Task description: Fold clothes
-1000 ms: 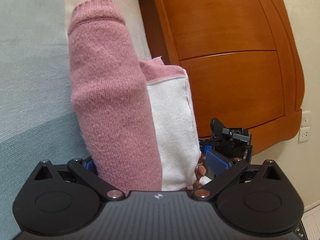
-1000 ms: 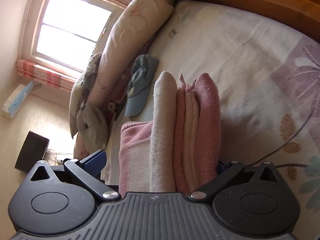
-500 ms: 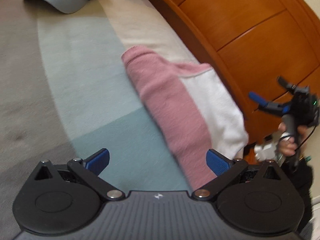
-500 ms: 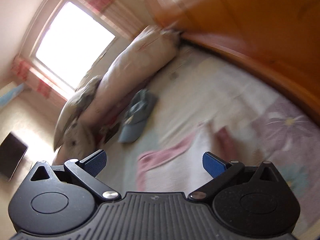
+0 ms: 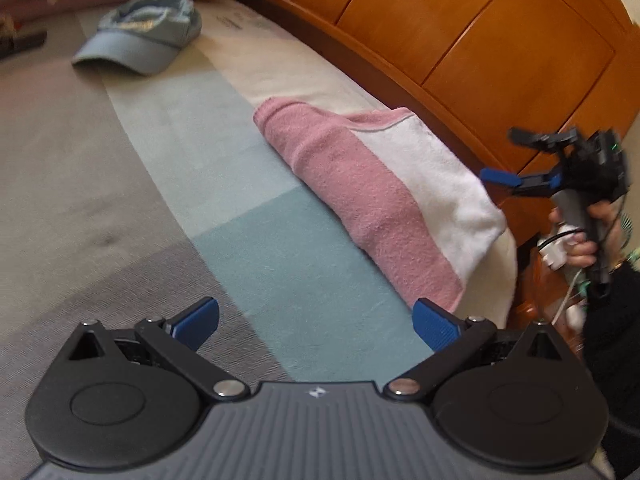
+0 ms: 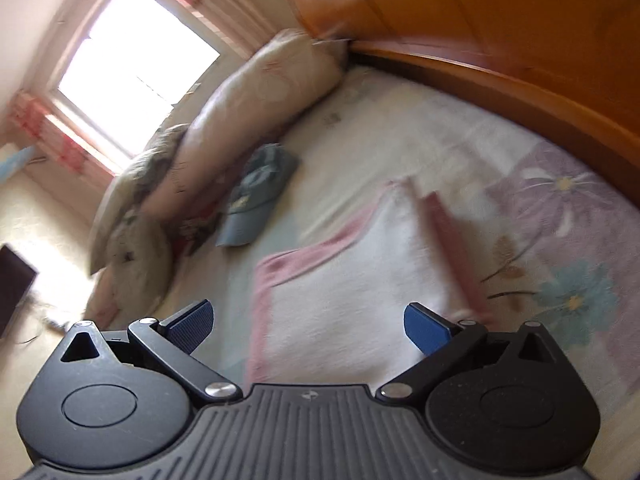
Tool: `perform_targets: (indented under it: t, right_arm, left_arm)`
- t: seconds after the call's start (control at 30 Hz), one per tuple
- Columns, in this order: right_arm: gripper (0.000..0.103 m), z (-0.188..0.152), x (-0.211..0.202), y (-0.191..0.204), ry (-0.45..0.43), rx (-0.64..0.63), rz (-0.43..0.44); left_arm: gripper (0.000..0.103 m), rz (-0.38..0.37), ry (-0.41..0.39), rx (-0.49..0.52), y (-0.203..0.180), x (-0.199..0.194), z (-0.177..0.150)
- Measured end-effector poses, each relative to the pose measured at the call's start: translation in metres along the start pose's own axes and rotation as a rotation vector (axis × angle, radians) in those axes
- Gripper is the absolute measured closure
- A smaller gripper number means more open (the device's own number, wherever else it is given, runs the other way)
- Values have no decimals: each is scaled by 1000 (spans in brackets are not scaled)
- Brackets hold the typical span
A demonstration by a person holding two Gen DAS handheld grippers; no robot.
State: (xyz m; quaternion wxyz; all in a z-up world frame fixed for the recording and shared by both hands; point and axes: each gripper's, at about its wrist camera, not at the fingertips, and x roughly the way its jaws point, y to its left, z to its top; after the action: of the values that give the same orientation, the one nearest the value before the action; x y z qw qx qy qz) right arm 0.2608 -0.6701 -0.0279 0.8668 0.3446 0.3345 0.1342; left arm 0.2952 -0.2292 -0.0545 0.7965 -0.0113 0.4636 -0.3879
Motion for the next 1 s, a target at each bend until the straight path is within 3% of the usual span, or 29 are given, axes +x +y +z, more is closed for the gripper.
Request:
perform_targets:
  t: [0.03,0.1,0.27,0.43,0.57,0.7,0.8,0.9,1.0]
  right_arm:
    - [0,-2,-2,5,7,-8,25]
    - [0,-10,0,5,24,-23,-23]
    - [0,-33,-10,-24,24,26,-261]
    - [0,-37,-38,-2,-79,6,-102]
    - [0,-33,-22,15,-51,-24,-9]
    - [0,-50,-8,-11,-17,23,-205]
    - [0,-65,-24,-18,-94,68,-162]
    - [0,-62,-27,18,-143,-83,-231]
    - [0,-52,-4,65,-168,-320,-328]
  left_arm:
    - [1,20,-7,21,-3,-1,-2]
    - [1,60,-22,64,-8,-4,-6]
    - [1,109,-53,108,-14,-13,-16]
    - [1,157,-92,112,-16,-20,-21]
    - [1,217,-116,129,-22,-20,-25]
    - [1,289,-162,162,-28,-25,-34]
    - [1,321,-189,168,-25,-30,-41]
    - [1,348,-232,171,-23,-34,-46]
    - [1,341,-263,141,-23,-40,-49]
